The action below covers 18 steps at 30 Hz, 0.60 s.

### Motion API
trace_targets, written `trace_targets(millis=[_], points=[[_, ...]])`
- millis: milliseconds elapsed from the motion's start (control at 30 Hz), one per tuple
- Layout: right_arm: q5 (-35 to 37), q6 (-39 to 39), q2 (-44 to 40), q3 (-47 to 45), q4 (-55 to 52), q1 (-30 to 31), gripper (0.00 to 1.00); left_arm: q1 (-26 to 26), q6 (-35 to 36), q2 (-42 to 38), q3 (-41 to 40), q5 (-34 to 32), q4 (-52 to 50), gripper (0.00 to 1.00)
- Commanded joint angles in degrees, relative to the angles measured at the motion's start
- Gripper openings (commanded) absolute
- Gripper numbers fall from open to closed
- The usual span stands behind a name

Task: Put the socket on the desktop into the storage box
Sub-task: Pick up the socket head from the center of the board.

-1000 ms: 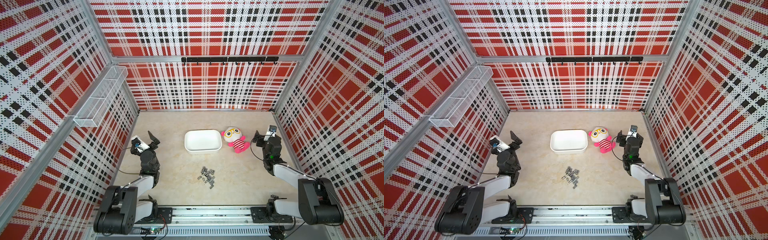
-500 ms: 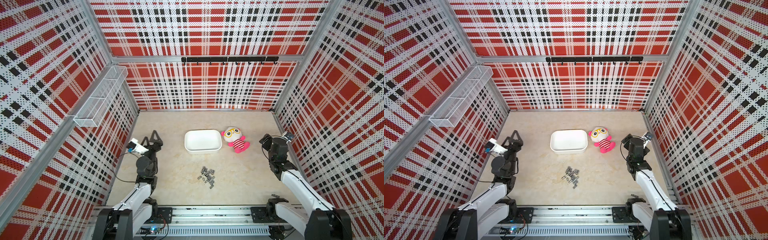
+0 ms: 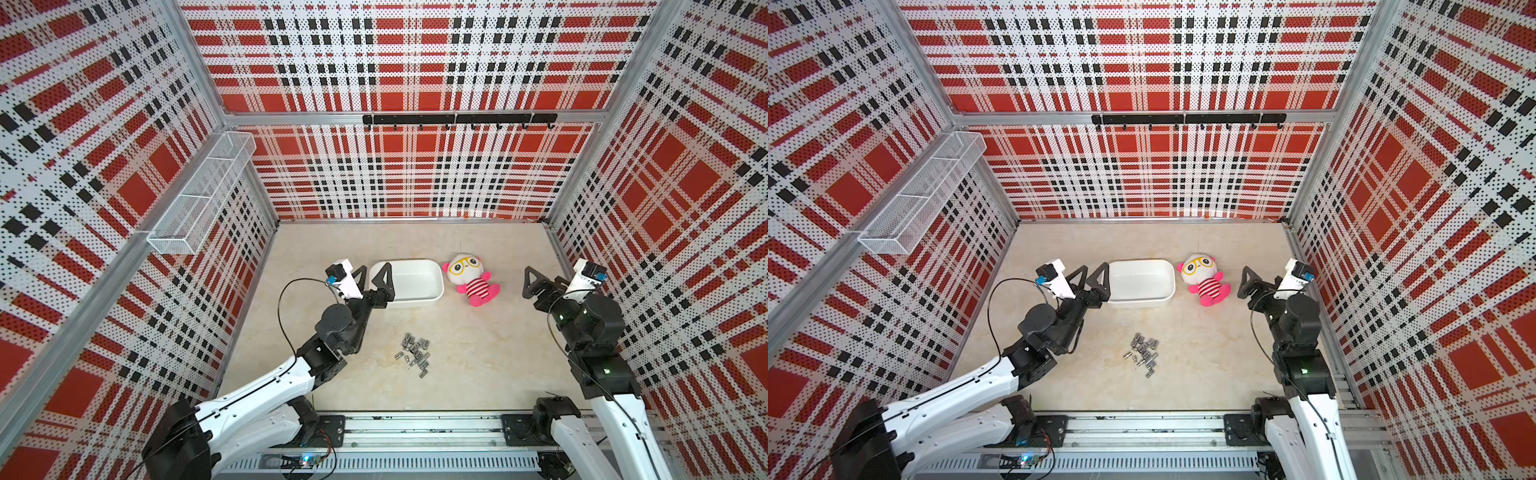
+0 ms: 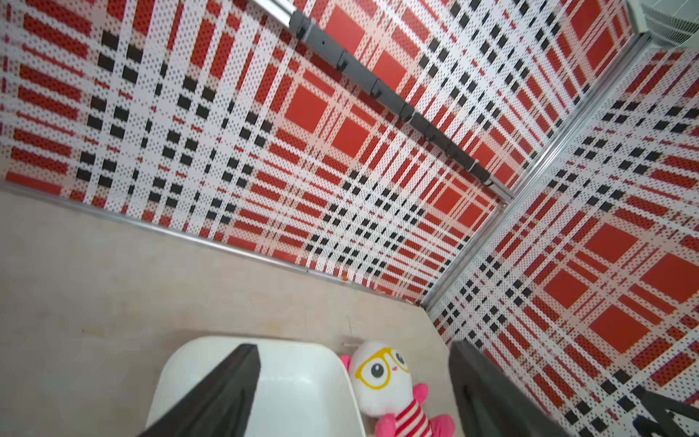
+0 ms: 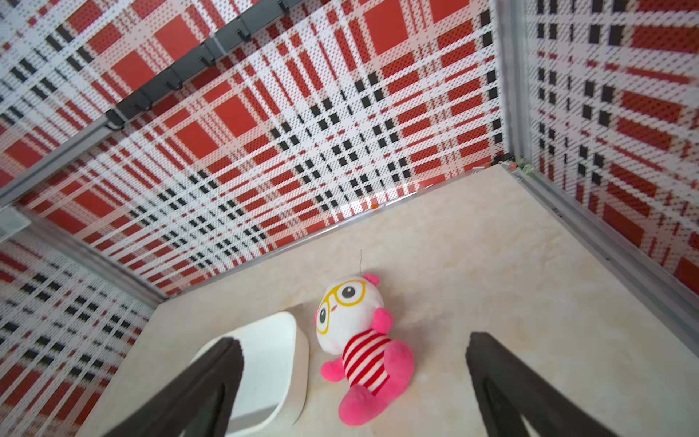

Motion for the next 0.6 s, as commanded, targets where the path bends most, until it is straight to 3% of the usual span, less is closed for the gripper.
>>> trace_targets(millis=[0,100,167,367,467,567], points=[[-8.78,-0.77,-0.40,-2.38,-2.30,0.94,1.00,-1.24,-4.66,0.51,-4.49,2.06,-8.02,0.84],[-10.20,-0.38,2.25,-3.46,-0.66,3.56,1.00,-0.98,-3.87,2.54,-4.89,2.76,-11.23,0.84],[-7.57,-1.01,5.00,-3.46,0.11,8.01,0.99,-0.79,-4.27,3.88,-2.69,1.05,-13.79,0.83],[9.86,-5.77,17.59,-0.31,1.43,30.32,0.96,0.13,-5.52,8.39,-0.96,2.06,-13.69,0.82],[14.02,-5.87,24.05,1.10,3.06,37.88,0.87,1.49,-7.10,10.61,-0.65,4.31,-13.53,0.82],[12.13,-6.41,30.00,1.03,5.79,41.60,0.74,3.67,-8.94,12.48,-0.52,7.57,-13.60,0.81]])
